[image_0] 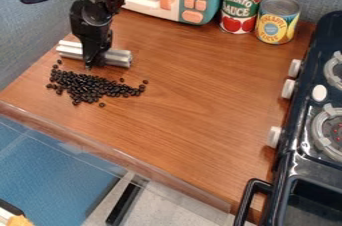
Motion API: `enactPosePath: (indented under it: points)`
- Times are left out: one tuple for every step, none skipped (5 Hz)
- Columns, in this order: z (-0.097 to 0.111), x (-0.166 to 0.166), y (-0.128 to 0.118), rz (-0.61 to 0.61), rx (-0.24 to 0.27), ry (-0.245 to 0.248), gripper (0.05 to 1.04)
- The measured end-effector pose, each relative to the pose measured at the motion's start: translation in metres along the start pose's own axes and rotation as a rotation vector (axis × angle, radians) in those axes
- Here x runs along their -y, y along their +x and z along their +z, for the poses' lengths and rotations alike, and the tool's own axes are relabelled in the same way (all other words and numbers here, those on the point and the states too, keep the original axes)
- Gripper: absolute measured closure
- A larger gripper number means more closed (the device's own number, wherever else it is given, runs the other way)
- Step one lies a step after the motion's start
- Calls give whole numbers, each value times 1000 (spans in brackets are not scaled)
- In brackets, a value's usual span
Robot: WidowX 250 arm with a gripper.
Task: Sweep into pile
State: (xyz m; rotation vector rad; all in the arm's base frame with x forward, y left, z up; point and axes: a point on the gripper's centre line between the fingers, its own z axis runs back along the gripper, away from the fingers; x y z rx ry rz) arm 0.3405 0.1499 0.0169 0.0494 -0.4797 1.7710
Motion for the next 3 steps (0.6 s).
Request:
enactPosePath:
  points:
    - [6, -13, 1, -8, 4, 2, 699]
    - [10, -22, -2, -38, -11, -21, 699]
    - [11, -27, -1, -53, -7, -22, 699]
